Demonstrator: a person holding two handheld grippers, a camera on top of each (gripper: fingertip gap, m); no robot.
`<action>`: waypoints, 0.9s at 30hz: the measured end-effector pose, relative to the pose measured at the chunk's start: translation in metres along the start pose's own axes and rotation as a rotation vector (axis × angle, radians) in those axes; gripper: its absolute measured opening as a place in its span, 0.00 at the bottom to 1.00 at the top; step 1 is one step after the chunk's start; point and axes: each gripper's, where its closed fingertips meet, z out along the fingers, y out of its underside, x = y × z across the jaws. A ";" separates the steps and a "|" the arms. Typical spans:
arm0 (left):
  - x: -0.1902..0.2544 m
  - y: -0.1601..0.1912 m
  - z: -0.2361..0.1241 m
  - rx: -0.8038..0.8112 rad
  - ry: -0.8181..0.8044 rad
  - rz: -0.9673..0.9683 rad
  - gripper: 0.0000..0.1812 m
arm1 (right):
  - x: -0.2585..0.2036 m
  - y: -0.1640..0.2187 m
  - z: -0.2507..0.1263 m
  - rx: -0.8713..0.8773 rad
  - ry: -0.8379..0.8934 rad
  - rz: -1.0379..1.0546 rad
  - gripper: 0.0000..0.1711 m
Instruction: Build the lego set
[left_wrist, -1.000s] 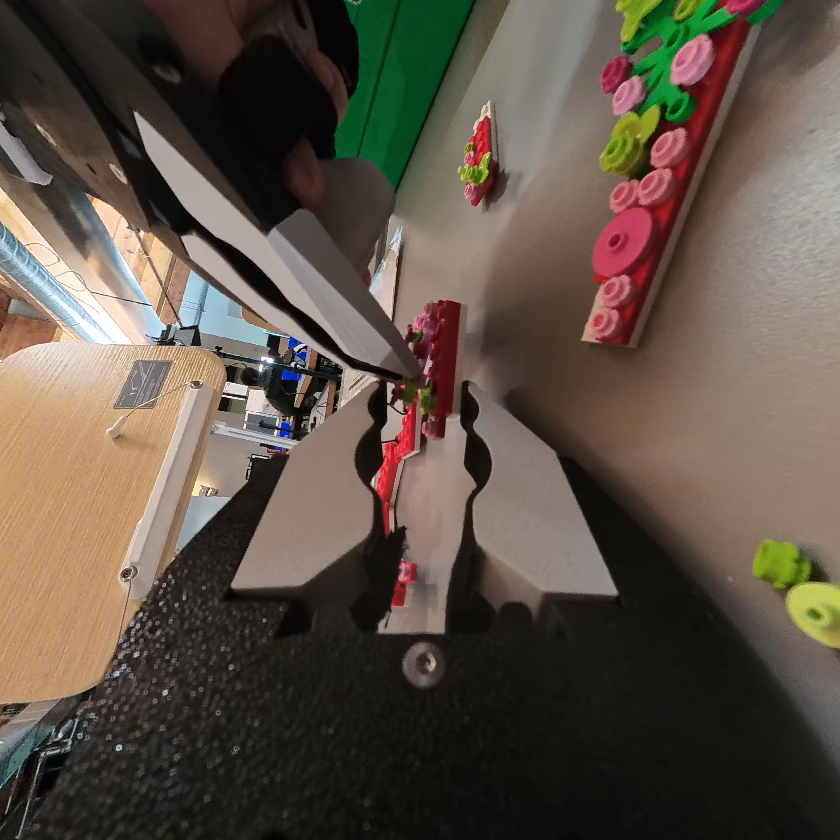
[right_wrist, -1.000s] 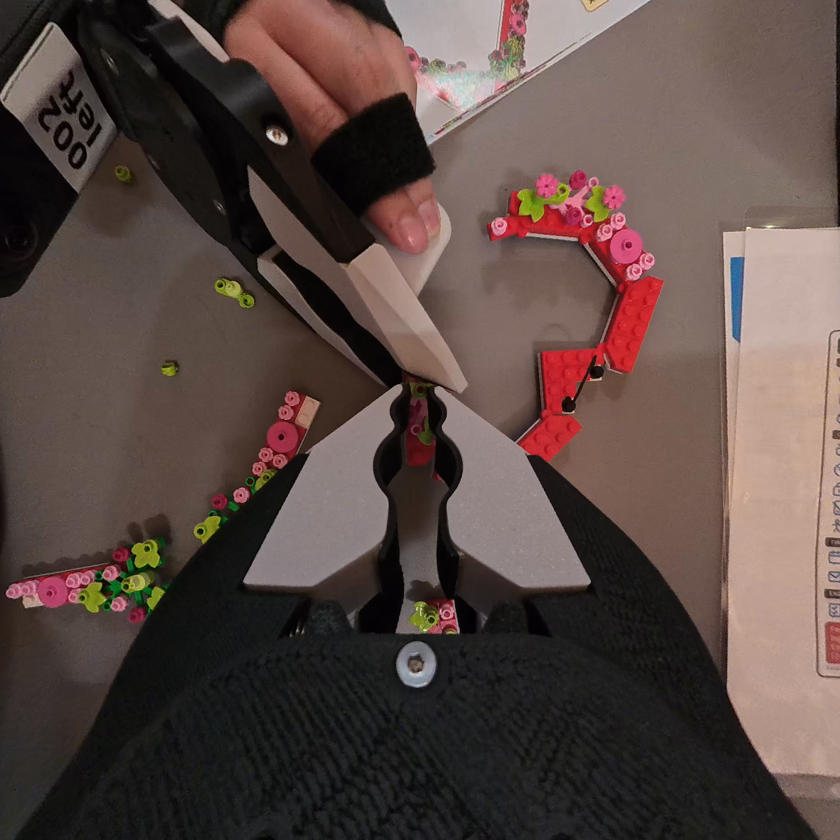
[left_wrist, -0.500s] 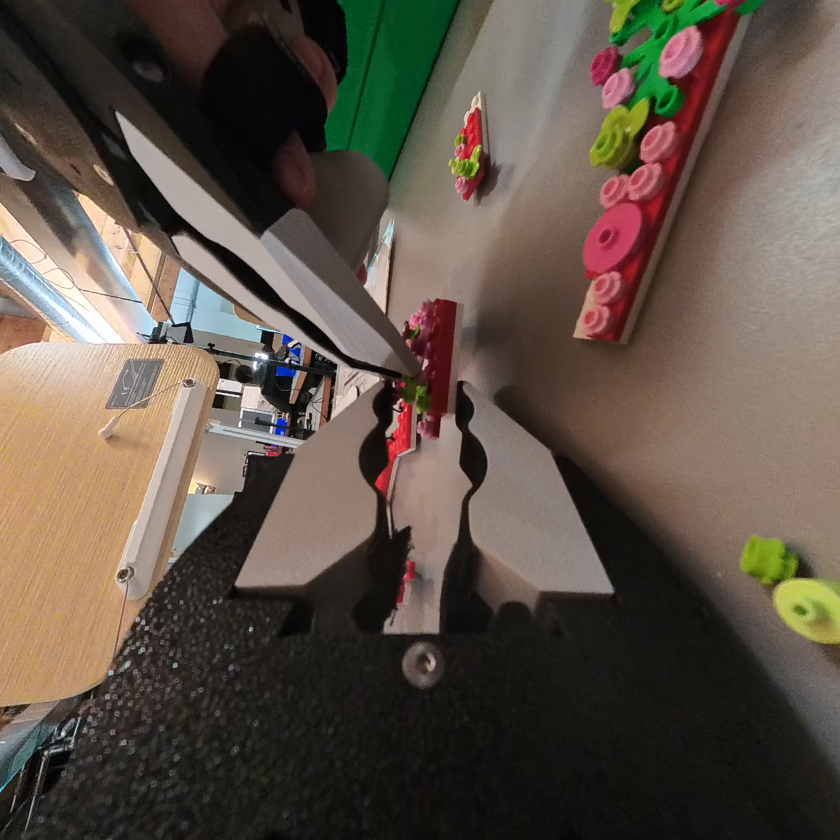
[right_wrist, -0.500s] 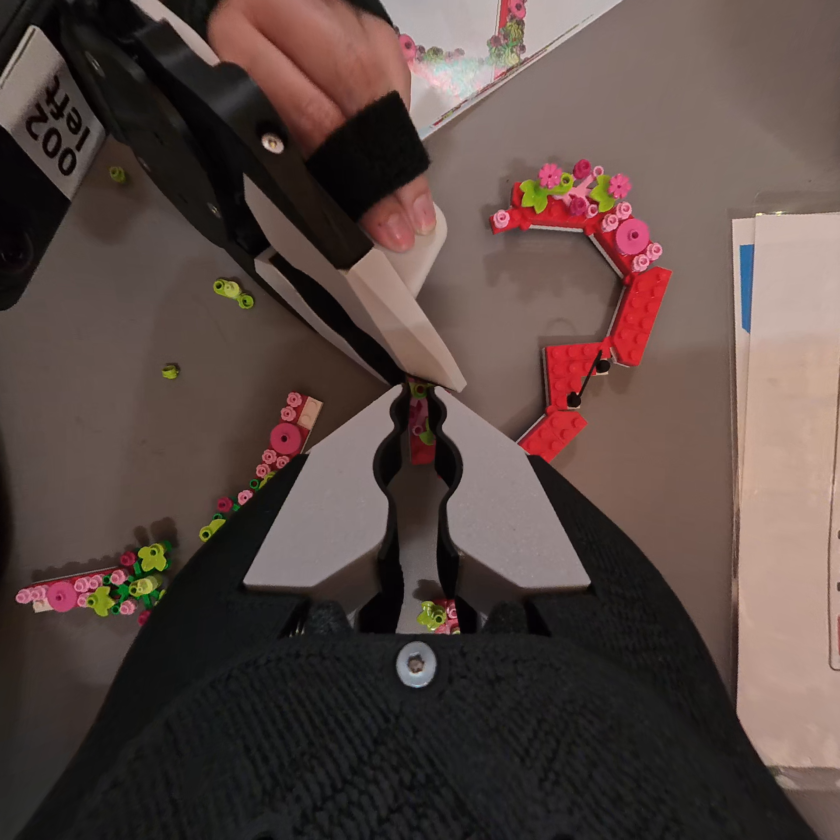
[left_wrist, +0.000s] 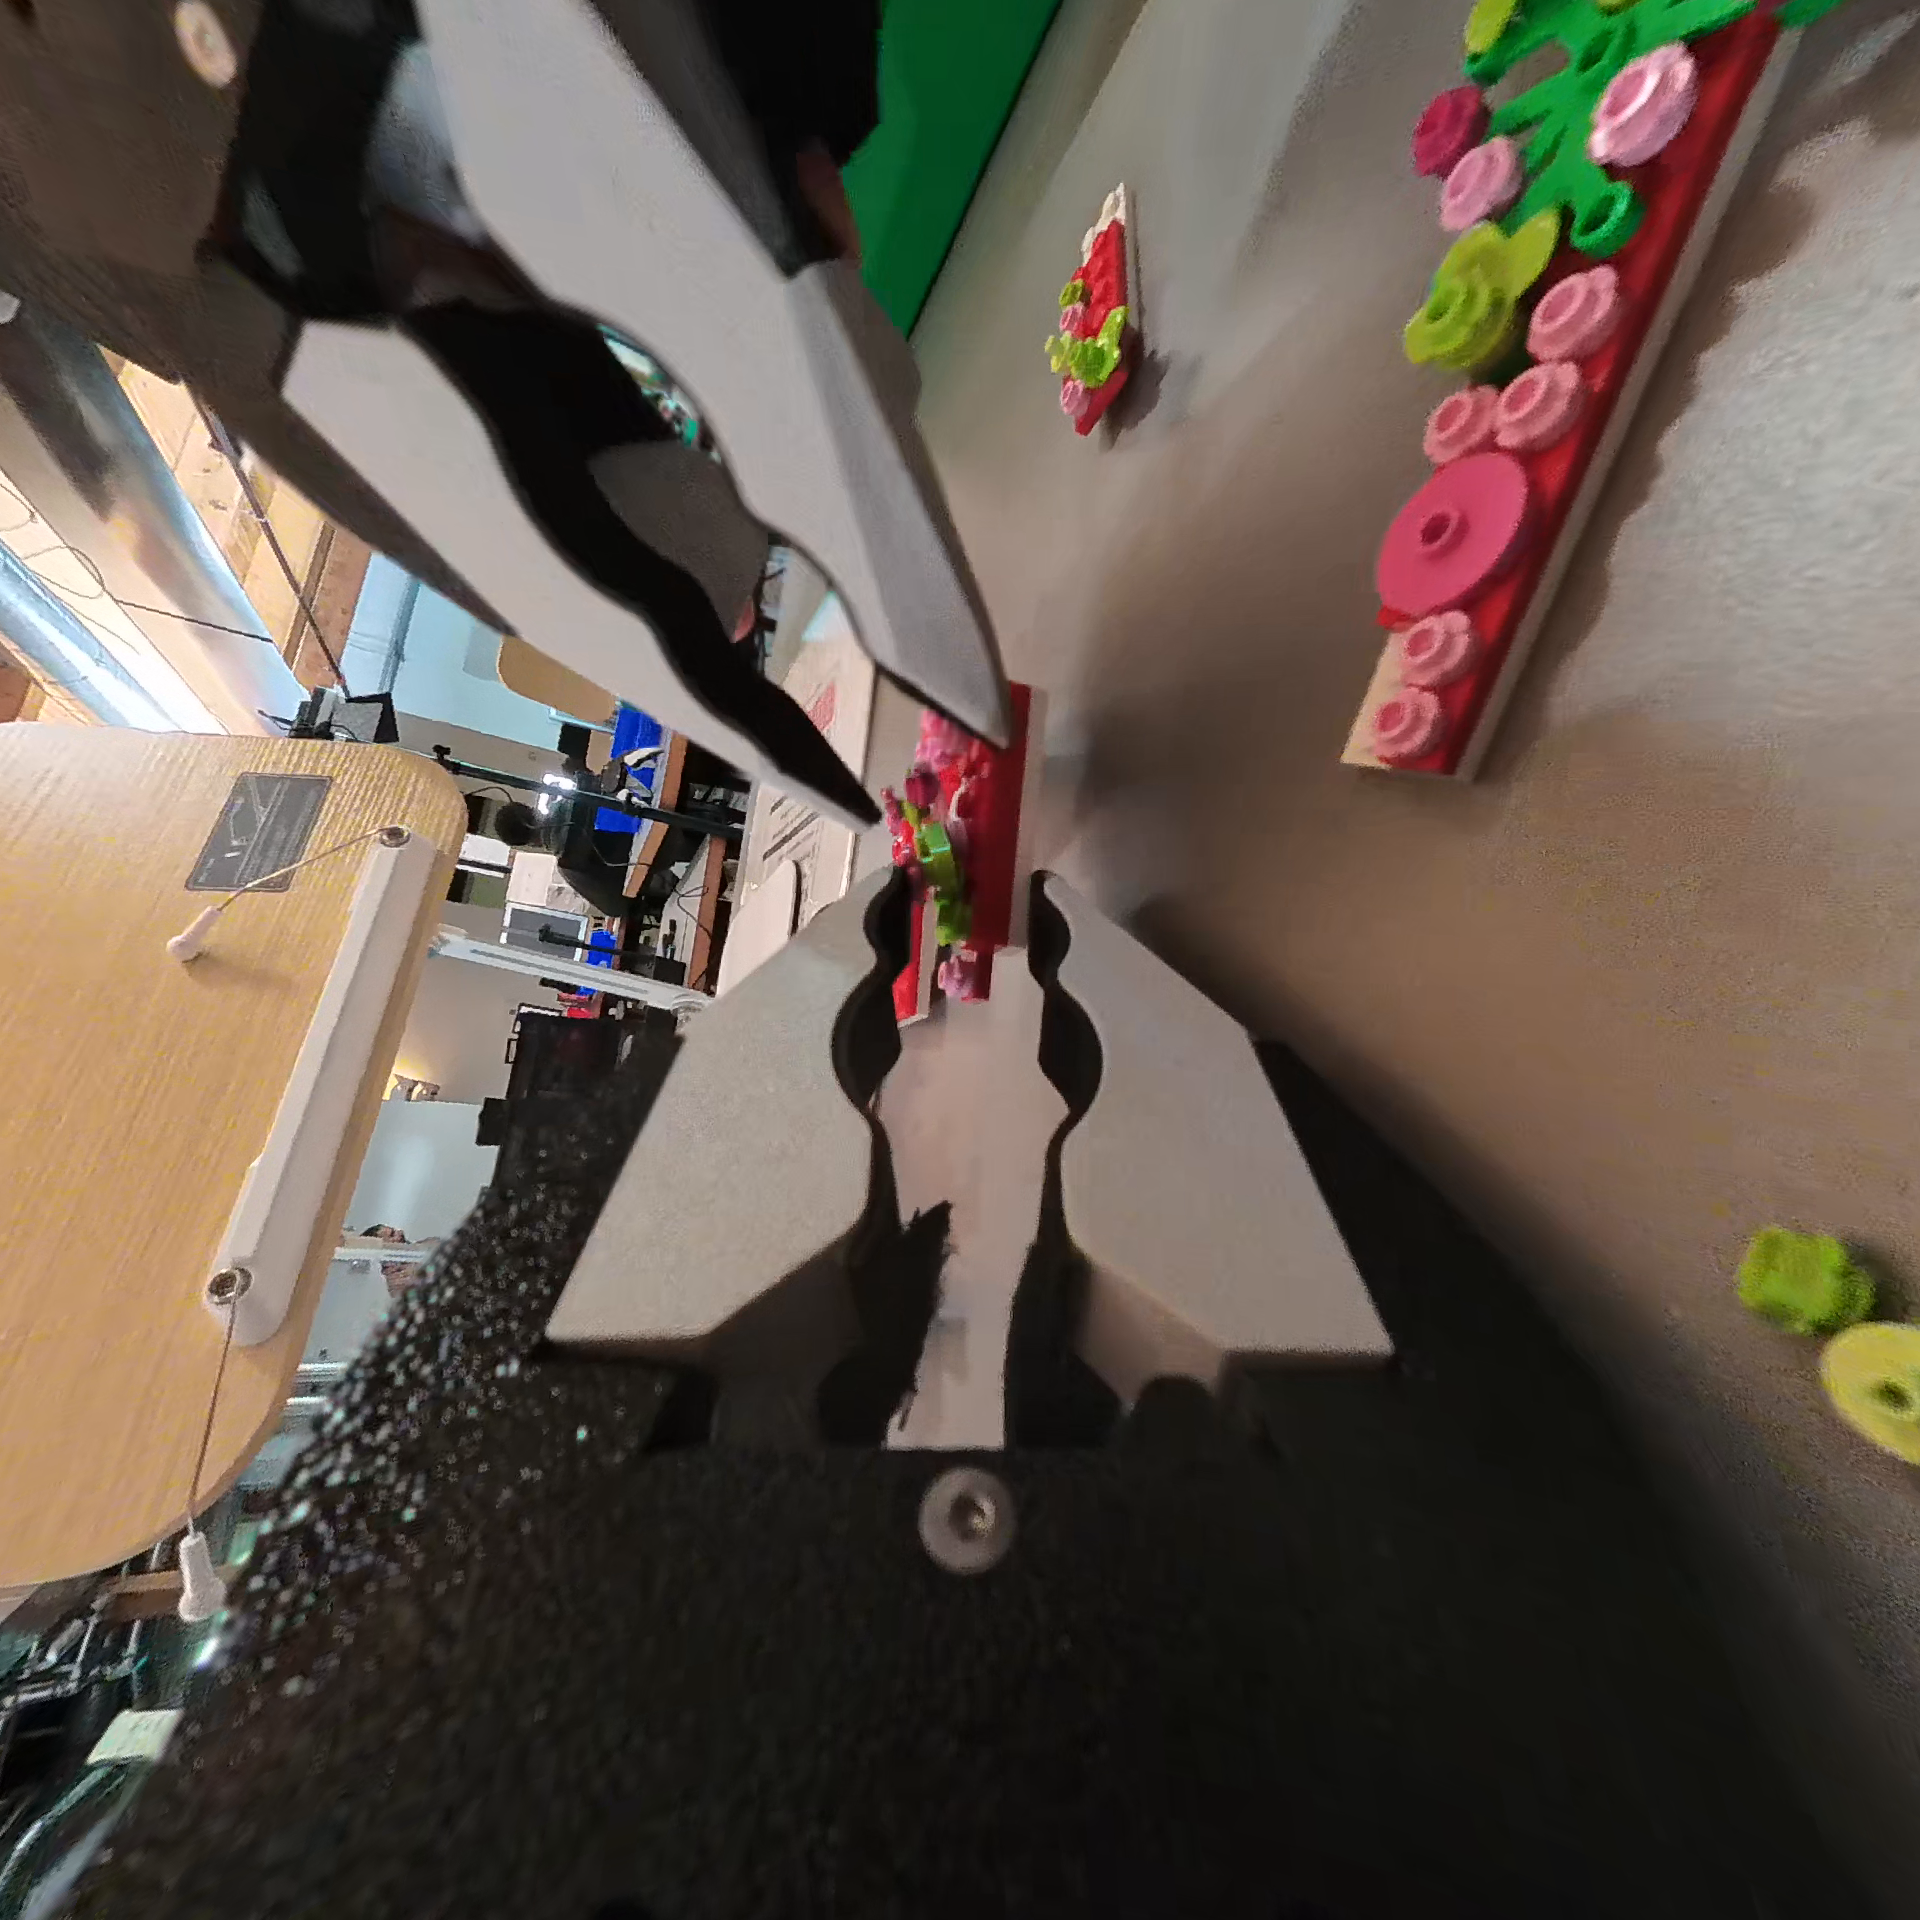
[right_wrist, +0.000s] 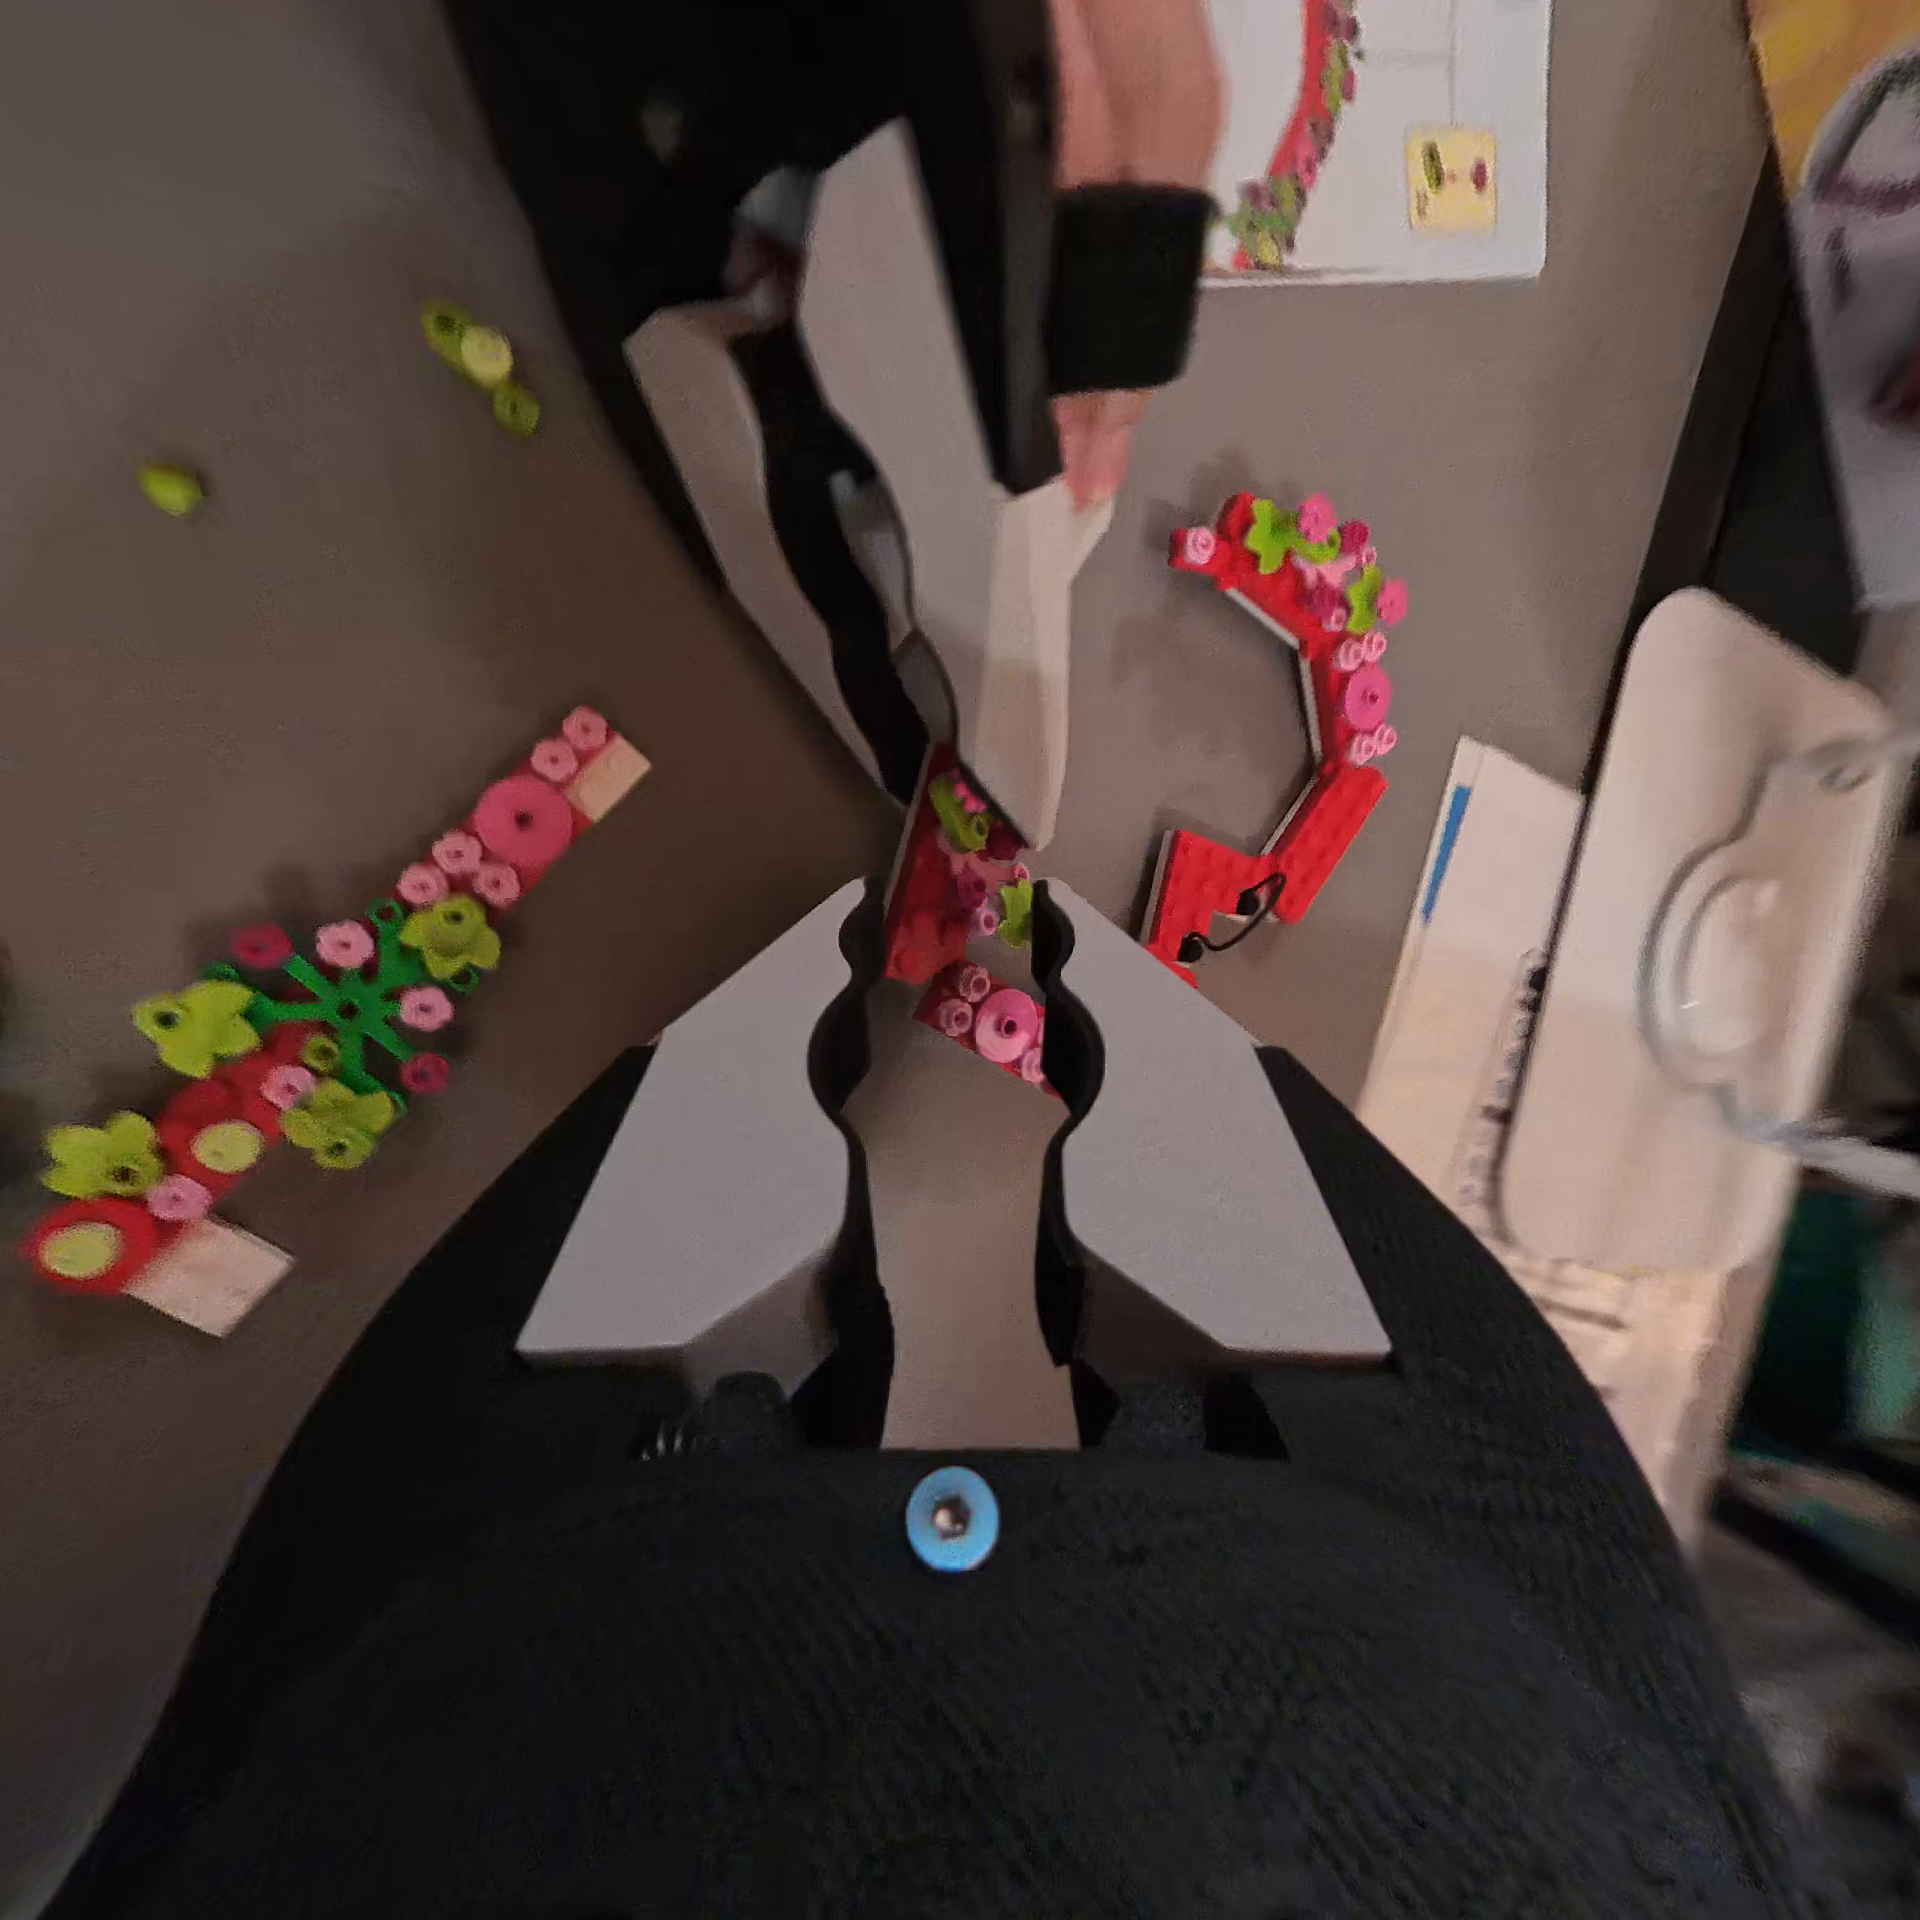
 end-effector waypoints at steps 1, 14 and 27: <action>0.000 0.000 0.000 0.000 0.000 -0.004 0.11 | -0.001 0.002 0.001 -0.010 0.024 -0.062 0.16; 0.002 -0.001 -0.001 0.018 0.002 0.055 0.11 | 0.000 -0.005 -0.004 0.324 -0.148 0.111 0.20; 0.002 -0.002 -0.001 0.030 -0.002 0.060 0.11 | 0.000 0.005 0.000 0.303 -0.264 0.172 0.11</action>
